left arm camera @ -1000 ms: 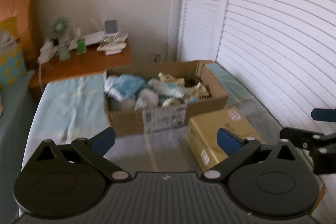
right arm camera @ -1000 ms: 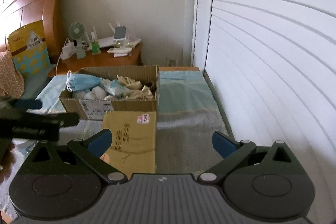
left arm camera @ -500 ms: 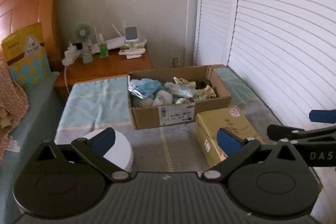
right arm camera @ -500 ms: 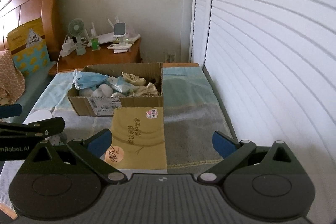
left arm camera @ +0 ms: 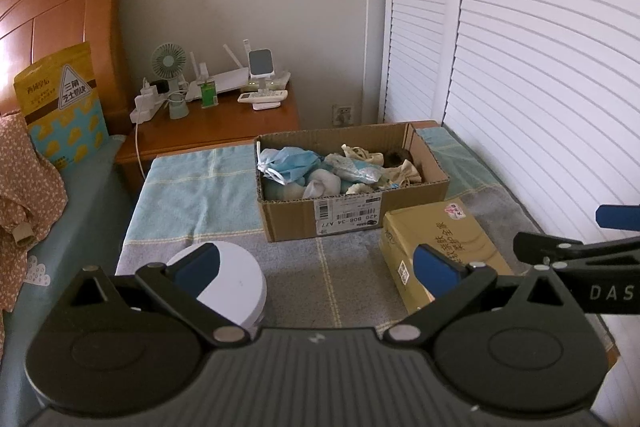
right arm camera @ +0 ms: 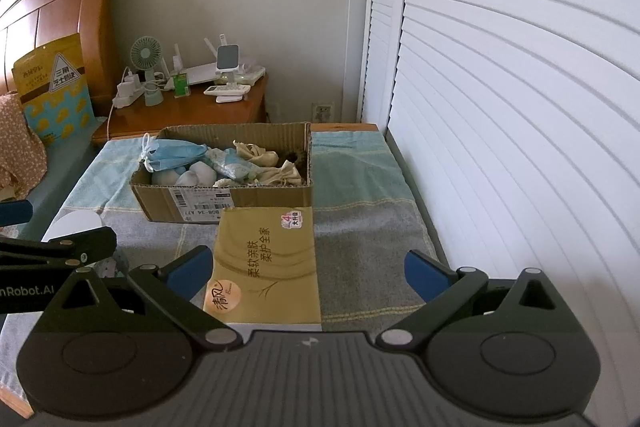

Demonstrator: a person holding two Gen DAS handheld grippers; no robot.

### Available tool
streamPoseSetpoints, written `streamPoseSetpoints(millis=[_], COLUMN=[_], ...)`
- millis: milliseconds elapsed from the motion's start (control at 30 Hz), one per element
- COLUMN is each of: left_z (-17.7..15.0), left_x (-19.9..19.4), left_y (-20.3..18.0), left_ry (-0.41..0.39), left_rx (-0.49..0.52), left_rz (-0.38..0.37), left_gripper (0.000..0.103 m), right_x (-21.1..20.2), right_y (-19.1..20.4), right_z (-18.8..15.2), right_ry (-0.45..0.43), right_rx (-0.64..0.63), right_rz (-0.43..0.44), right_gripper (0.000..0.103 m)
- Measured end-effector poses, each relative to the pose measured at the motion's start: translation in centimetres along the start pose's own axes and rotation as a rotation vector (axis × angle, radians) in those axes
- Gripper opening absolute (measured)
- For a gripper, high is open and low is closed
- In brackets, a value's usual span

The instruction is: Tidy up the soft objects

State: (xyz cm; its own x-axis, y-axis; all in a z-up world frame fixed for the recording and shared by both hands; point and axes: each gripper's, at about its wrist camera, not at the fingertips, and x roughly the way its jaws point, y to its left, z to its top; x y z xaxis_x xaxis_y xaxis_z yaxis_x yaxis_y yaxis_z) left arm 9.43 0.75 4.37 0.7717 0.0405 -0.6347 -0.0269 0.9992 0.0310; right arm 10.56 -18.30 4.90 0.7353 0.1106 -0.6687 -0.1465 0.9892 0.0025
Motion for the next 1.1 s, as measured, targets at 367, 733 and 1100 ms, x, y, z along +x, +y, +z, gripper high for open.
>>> streamPoseSetpoints(millis=[367, 733, 1100], left_z=[-0.06, 0.04, 0.02], left_x=[-0.13, -0.28, -0.3], left_y=[-0.07, -0.02, -0.1], left_ry=[-0.004, -0.008, -0.005], left_rx=[0.001, -0.005, -0.005], left_rz=[0.005, 0.005, 0.005], left_gripper=[0.102, 0.102, 0.102], right_x=[0.01, -0.21, -0.16], right_y=[-0.03, -0.15, -0.25], right_z=[0.02, -0.01, 0.0], right_ry=[-0.003, -0.011, -0.009], right_rx=[0.002, 0.008, 0.01], right_rz=[0.003, 0.007, 0.009], right_gripper=[0.103, 0.103, 0.103])
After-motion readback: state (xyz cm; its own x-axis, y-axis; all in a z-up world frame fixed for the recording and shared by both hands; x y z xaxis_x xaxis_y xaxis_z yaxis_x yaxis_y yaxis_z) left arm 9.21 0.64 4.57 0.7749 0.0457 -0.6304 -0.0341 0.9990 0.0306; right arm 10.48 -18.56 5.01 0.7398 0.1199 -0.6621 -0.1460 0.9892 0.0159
